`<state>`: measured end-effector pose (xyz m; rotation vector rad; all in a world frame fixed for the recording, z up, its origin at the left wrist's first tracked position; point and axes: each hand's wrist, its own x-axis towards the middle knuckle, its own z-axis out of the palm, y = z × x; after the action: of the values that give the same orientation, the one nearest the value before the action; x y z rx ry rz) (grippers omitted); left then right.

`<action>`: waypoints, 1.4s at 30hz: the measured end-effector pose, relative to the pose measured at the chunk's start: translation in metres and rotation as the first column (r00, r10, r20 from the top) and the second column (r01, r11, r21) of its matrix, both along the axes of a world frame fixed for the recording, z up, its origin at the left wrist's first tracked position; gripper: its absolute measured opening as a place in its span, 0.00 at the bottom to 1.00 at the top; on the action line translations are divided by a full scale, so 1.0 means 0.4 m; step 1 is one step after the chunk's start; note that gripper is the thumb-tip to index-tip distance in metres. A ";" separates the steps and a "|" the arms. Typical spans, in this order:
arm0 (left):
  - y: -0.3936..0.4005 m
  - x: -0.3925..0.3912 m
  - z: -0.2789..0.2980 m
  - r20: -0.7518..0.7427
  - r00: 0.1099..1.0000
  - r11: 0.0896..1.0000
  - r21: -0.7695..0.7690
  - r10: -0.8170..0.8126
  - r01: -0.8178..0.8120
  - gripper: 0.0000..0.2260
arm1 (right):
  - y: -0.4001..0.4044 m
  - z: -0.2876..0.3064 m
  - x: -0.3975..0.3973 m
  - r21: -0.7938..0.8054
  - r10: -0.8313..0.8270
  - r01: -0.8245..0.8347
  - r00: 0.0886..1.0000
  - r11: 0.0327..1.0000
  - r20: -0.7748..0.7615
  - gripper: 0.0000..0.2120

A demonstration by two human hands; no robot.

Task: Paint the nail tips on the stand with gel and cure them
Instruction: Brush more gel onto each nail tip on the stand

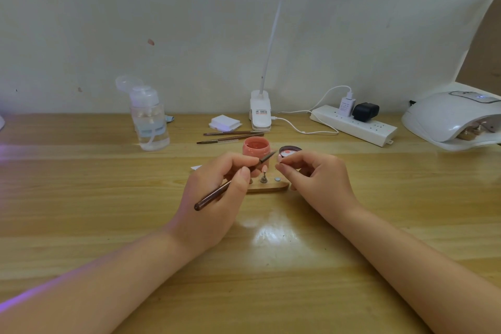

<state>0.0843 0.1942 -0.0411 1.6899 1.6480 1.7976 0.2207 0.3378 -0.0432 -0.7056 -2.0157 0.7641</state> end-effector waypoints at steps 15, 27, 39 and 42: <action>0.007 -0.001 -0.004 0.010 1.000 0.999 -0.044 -0.007 0.007 0.10 | -0.003 0.000 0.000 0.005 0.008 -0.008 1.000 1.000 -0.018 0.03; 0.002 0.001 0.001 0.012 1.000 0.999 -0.052 -0.003 0.003 0.10 | -0.002 0.000 0.001 0.018 0.010 -0.010 1.000 1.000 -0.020 0.02; -0.001 0.002 0.005 -0.070 0.997 0.997 -0.062 0.029 -0.033 0.10 | 0.003 -0.004 0.000 0.060 -0.017 0.018 1.000 0.998 -0.009 0.03; -0.007 0.000 0.006 -0.105 0.993 0.998 -0.030 0.047 -0.051 0.09 | 0.005 -0.005 0.001 0.059 -0.020 0.020 1.000 0.998 -0.006 0.03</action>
<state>0.0844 0.1914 -0.0385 1.7725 1.7650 1.7214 0.2210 0.3397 -0.0454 -0.6879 -2.0146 0.6916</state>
